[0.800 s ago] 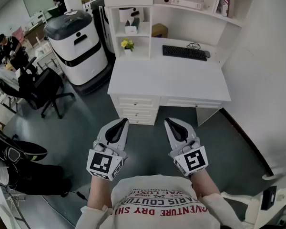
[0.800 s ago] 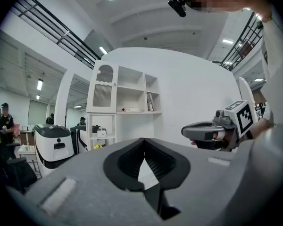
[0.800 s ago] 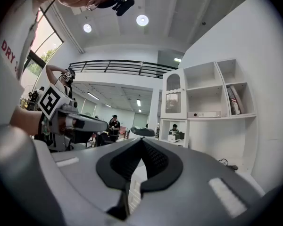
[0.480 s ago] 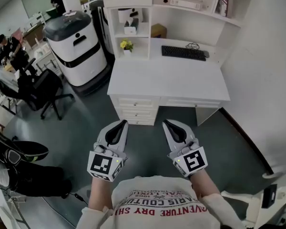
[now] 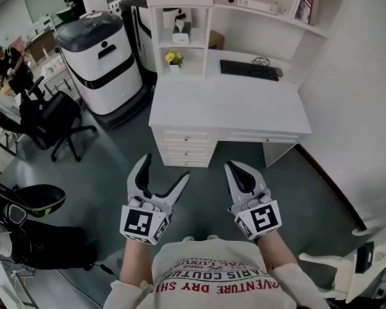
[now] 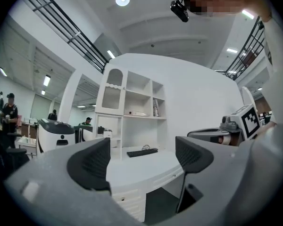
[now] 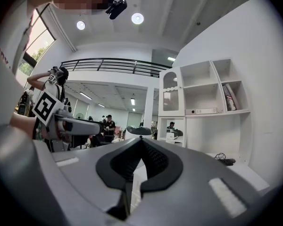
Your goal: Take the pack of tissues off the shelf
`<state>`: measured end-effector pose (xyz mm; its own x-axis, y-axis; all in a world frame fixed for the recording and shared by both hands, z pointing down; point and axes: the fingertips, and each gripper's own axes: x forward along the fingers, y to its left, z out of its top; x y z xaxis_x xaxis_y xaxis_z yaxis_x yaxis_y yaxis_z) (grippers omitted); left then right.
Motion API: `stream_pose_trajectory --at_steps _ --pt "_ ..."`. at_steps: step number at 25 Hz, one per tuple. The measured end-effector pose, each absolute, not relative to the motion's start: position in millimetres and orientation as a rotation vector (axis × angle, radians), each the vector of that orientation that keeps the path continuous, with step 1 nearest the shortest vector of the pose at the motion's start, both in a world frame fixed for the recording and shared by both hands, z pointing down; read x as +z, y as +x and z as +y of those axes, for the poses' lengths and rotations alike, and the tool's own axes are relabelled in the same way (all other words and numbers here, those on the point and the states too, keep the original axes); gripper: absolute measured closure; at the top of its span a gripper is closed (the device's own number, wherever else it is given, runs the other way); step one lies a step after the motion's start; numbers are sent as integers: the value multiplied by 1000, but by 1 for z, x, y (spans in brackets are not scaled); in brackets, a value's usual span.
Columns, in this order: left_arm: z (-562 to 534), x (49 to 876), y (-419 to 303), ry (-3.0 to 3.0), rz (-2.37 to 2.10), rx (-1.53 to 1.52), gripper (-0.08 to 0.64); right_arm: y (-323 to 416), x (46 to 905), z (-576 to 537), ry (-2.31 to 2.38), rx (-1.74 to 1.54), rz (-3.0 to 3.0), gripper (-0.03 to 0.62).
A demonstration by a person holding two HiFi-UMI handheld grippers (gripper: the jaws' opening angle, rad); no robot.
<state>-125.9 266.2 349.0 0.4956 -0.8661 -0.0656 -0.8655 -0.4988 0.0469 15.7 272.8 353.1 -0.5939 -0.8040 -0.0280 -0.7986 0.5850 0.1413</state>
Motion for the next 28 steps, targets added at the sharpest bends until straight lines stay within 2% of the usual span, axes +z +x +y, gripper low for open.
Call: stream_pose_trajectory --at_steps 6,15,28 --pt "260 366 -162 2661 -1611 -123 114 -7 366 271 1383 -227 -2727 592" --pt "216 383 -160 2622 -1644 -48 114 -15 368 216 1318 -253 -2783 592" --pt "51 373 -102 2503 -1821 -20 115 63 362 35 1258 -144 -2881 592"
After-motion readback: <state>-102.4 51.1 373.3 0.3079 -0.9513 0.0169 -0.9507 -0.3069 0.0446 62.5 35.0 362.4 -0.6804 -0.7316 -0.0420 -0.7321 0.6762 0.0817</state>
